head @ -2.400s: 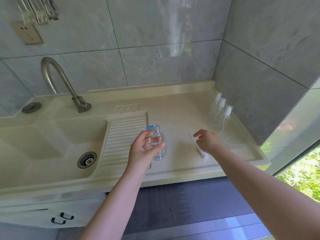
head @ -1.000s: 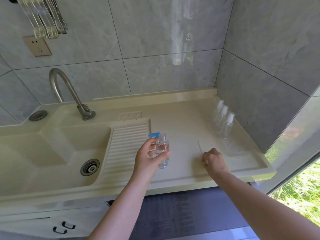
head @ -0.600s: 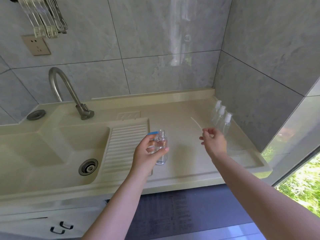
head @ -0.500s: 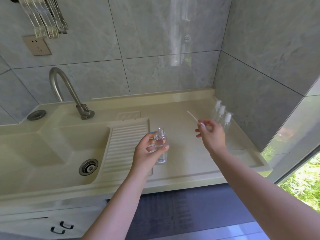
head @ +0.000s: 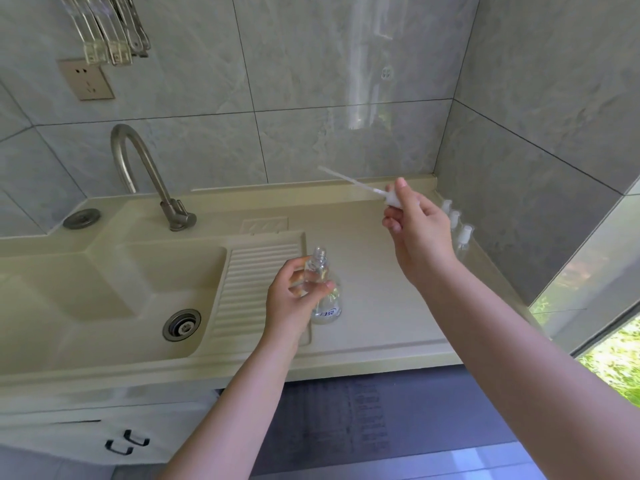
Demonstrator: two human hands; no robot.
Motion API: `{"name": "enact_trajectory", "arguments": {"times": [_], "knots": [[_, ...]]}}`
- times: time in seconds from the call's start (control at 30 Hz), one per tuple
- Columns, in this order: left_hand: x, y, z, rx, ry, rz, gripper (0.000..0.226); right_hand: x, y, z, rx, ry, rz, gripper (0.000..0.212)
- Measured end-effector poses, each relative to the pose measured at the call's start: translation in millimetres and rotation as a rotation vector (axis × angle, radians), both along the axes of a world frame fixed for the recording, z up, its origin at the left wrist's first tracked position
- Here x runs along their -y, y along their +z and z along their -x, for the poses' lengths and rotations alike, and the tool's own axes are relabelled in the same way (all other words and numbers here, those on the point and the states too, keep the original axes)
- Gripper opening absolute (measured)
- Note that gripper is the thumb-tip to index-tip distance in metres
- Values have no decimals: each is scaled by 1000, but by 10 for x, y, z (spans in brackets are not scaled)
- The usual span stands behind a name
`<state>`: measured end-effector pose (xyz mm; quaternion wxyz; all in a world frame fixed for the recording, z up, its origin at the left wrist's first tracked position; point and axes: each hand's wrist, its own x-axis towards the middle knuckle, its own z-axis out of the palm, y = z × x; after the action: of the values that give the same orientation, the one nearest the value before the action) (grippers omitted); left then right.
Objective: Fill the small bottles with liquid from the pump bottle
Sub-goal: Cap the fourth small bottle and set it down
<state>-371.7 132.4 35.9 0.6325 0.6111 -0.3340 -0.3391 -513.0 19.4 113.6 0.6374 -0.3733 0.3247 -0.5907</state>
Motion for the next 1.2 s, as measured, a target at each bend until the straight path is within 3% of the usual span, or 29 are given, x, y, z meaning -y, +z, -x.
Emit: {"name": "enact_trajectory", "arguments": {"times": [0.07, 0.17, 0.43, 0.57, 0.7, 1.0, 1.2], "knots": [[-4, -4, -24, 9, 8, 4, 41, -13, 16, -14, -162, -40, 76, 25], [3, -34, -65, 37, 33, 14, 42, -41, 39, -4, -345, -44, 147, 18], [71, -45, -150, 92, 89, 9, 42, -106, 62, 10, -204, 69, 86, 4], [74, -40, -141, 91, 91, 8, 41, -72, 55, 16, -336, -65, 160, 17], [65, -13, -157, 95, 82, 19, 41, -67, 60, 10, -372, -62, 176, 12], [55, 36, -188, 187, 15, 8, 41, -77, -18, -72, -483, 56, 206, 21], [97, 84, -156, 229, -46, 0, 42, -64, -11, -164, -633, 224, 350, 41]]}}
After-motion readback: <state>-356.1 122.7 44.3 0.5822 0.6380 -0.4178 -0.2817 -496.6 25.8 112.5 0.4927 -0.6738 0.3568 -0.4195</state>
